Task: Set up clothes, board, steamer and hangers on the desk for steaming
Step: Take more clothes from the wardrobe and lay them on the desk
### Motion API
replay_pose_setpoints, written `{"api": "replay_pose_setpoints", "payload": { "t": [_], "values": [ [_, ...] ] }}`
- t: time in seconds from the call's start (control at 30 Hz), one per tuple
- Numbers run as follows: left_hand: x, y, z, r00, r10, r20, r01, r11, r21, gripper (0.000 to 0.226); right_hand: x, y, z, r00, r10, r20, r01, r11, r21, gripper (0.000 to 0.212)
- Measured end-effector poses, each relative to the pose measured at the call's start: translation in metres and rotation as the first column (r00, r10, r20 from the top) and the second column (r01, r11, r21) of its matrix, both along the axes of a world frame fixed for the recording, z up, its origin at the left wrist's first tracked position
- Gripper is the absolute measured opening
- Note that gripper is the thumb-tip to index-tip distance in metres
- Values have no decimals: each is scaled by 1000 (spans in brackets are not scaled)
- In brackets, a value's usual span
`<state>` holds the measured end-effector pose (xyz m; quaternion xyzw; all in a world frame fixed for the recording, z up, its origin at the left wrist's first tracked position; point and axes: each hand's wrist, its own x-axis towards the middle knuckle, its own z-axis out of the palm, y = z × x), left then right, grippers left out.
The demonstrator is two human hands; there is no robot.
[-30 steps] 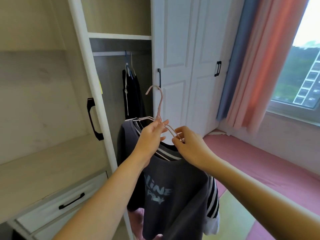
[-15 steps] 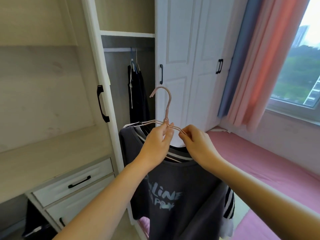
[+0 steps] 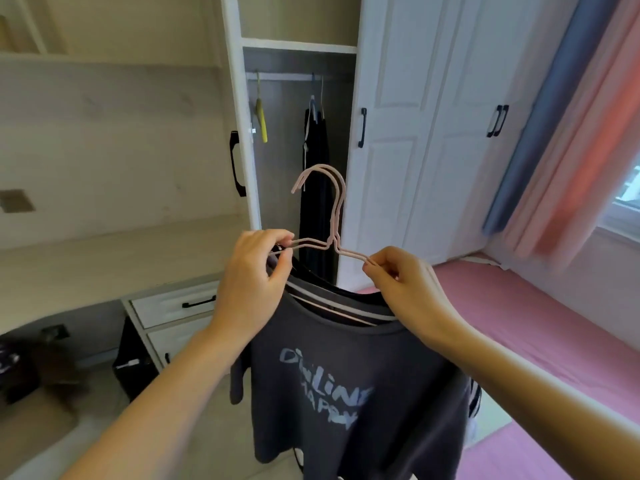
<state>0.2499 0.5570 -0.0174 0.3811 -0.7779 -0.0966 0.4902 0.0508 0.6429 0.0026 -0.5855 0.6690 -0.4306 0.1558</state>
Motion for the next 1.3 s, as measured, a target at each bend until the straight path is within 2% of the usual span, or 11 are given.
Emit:
{"api": "replay_pose_setpoints", "payload": {
  "t": [0.17,0.43,0.6,0.77,0.9,1.13,1.3],
  "values": [
    [41,22,0,988,85,131,-84,996,-10,48,16,18,8,990,135,-26,-136,990,-41,16],
    [133,56,-15,955,217,202,-232,971,55,45,74,16,12,932,356,-70,-361,929,-77,14],
    [206,74,-27,910,323,259,-332,943,-12,49,127,5,10,881,462,-103,-471,877,-98,11],
    [273,95,-34,890,424,167,-417,906,-74,40,199,-9,7,826,553,-107,-563,816,-133,10],
    [335,108,-33,832,546,101,-536,837,-108,35,266,-24,5,776,621,-109,-630,757,-172,9],
    [447,124,-35,718,687,111,-674,726,-137,39,384,-48,-2,696,705,-134,-715,664,-219,9],
    [516,131,-34,645,756,110,-738,654,-164,43,455,-63,-9,648,742,-169,-760,617,-206,21]
  ]
}}
